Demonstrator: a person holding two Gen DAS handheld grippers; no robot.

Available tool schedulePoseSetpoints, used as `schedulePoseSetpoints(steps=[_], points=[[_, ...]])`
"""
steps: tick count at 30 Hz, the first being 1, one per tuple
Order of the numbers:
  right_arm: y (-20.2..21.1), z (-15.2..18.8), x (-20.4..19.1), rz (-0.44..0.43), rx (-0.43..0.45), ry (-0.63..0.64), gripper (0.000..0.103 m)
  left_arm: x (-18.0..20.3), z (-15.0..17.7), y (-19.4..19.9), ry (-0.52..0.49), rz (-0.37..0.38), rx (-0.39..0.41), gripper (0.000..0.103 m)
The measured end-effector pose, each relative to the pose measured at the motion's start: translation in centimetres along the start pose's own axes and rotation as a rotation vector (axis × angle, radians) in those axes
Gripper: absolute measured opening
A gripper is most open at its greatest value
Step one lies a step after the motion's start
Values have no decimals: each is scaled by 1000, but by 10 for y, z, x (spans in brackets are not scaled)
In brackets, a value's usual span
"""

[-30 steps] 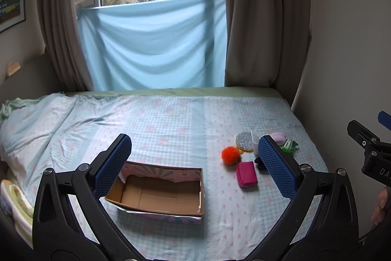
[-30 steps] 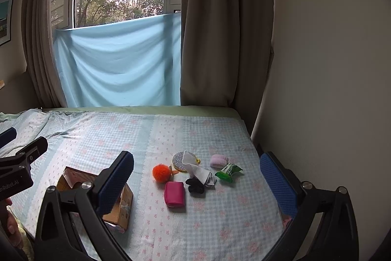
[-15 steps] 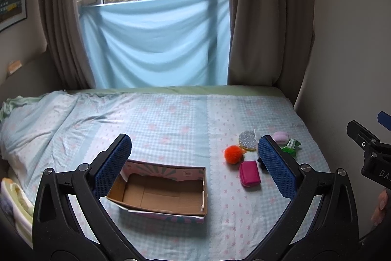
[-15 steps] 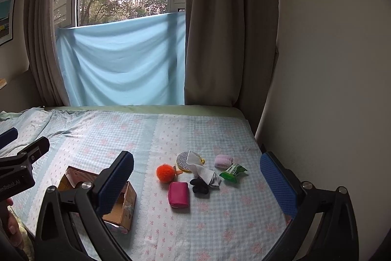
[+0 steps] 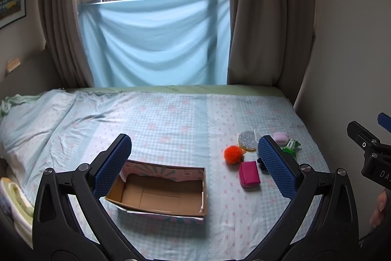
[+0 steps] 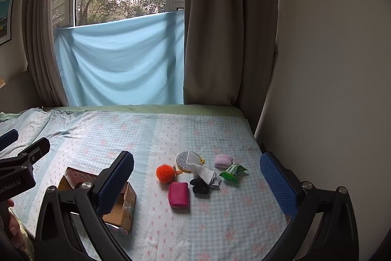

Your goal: Organize soft objects

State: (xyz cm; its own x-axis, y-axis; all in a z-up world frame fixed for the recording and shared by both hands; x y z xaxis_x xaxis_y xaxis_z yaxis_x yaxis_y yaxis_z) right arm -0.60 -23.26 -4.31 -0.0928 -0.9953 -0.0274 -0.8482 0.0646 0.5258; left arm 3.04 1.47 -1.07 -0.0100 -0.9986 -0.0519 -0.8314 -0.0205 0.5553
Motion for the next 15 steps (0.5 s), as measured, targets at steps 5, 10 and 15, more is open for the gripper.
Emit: schedulePoseSetpoints(steps=[5, 10, 15], points=[[2, -1, -1, 11, 1, -2, 103, 1, -1, -2, -3, 7, -1, 103], [2, -2, 0, 14, -2, -11, 103, 1, -2, -3, -8, 13, 2, 103], [3, -3, 0, 16, -2, -11, 103, 2, -1, -3, -13, 16, 3, 103]])
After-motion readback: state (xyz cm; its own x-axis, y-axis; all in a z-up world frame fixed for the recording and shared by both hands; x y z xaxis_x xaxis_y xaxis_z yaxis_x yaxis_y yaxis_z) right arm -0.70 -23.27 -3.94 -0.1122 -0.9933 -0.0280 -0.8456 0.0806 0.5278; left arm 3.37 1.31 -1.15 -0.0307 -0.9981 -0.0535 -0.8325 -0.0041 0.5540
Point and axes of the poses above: each gripper's, at about its wrist camera, not at the fingertips, and y roughly against the way its jaws point, x to its right, z to its underside, the point moved 1 cm from there along -y, roughly the way its jaws point, and after that the axes turned 4 degrees about -z, right-handed, at the moved point
